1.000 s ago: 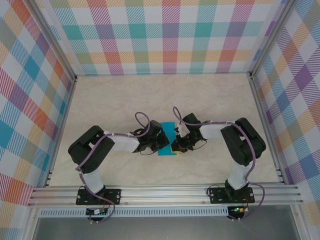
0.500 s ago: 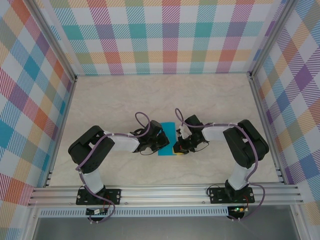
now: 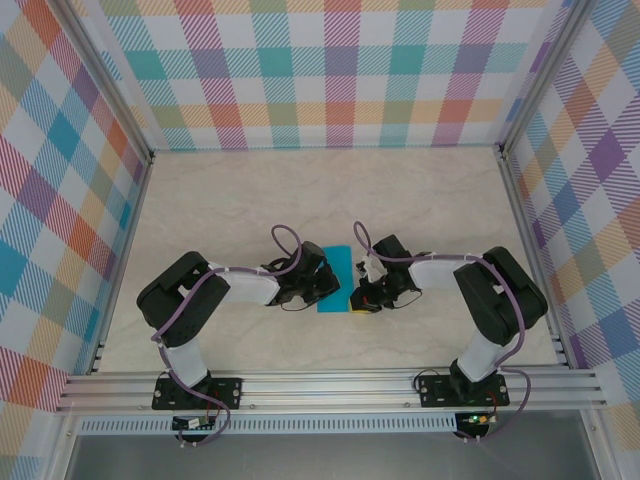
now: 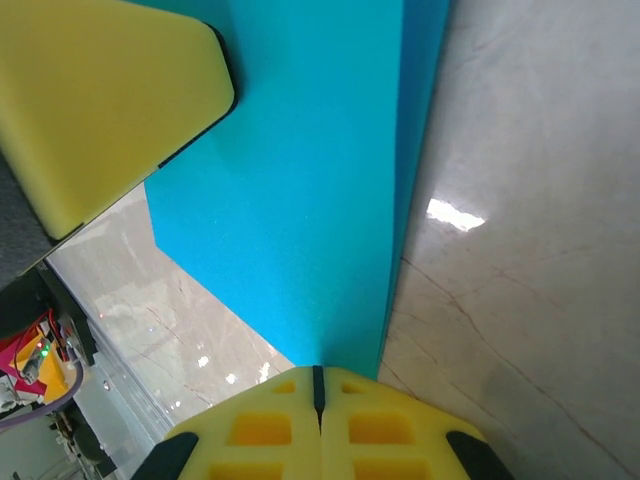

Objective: Fold a paper plane with a square sheet of paper (pick it up from the middle)
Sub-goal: Fold the triangle a second time at the center of the table.

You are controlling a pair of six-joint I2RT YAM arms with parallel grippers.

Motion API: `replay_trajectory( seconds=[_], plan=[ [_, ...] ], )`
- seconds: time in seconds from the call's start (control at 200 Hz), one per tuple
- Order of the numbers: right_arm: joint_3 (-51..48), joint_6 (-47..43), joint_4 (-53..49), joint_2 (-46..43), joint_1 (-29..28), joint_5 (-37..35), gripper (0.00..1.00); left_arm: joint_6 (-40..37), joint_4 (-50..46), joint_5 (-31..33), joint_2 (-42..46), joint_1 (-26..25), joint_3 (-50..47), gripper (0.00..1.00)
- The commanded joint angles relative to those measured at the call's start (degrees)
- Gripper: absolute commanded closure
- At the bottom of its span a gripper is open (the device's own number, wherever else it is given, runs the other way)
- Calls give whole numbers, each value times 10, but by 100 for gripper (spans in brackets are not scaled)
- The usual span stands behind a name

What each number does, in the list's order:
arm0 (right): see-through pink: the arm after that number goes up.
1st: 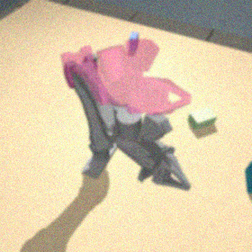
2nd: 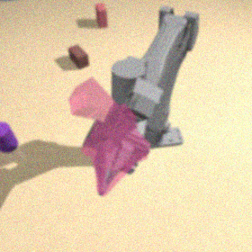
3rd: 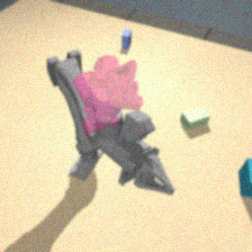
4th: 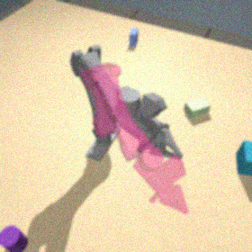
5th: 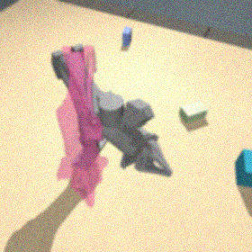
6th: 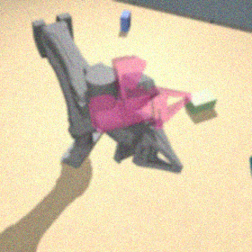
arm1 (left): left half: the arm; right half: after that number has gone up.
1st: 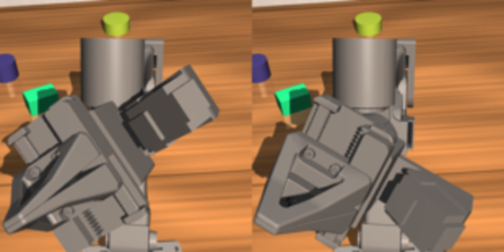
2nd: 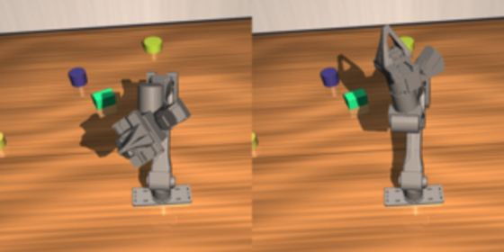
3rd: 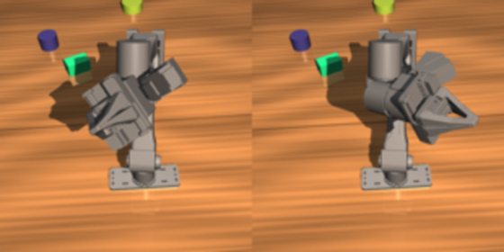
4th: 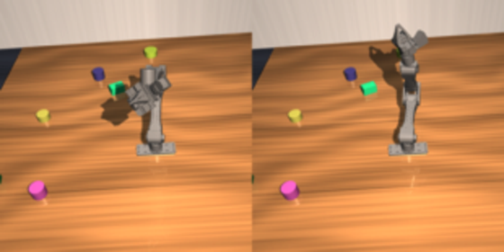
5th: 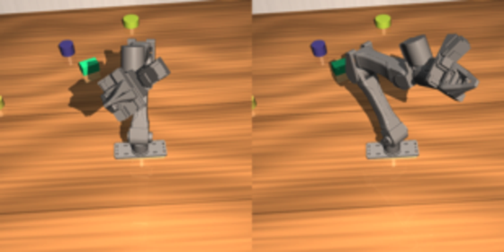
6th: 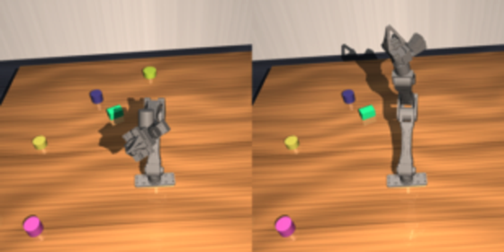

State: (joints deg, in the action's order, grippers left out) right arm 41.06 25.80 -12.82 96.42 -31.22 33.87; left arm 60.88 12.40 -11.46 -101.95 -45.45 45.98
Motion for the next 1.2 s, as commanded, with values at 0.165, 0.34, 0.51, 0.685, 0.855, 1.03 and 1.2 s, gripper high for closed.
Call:
replay_trajectory(
  seconds=[0.165,0.34,0.51,0.685,0.855,1.03,1.2],
  plan=[
    [-19,24,-72,-60,-3,-42,99,3,-19,10,-15,-7,-14,100],
    [-9,72,-2,-92,-4,-1,100,3,-18,11,-16,-7,-16,100],
    [17,97,29,-57,-6,-2,100,4,-16,9,-16,-7,-15,100],
    [22,112,51,-18,-15,-18,100,3,-18,9,-13,-8,-14,100],
    [21,104,58,4,-17,-9,100,3,-18,7,-14,-7,-15,100],
    [-2,79,19,17,-17,-60,100,4,-19,11,-12,-7,-17,100],
    [-38,79,25,15,-17,-76,97,3,-19,12,-10,-7,-19,100]
  ],
)
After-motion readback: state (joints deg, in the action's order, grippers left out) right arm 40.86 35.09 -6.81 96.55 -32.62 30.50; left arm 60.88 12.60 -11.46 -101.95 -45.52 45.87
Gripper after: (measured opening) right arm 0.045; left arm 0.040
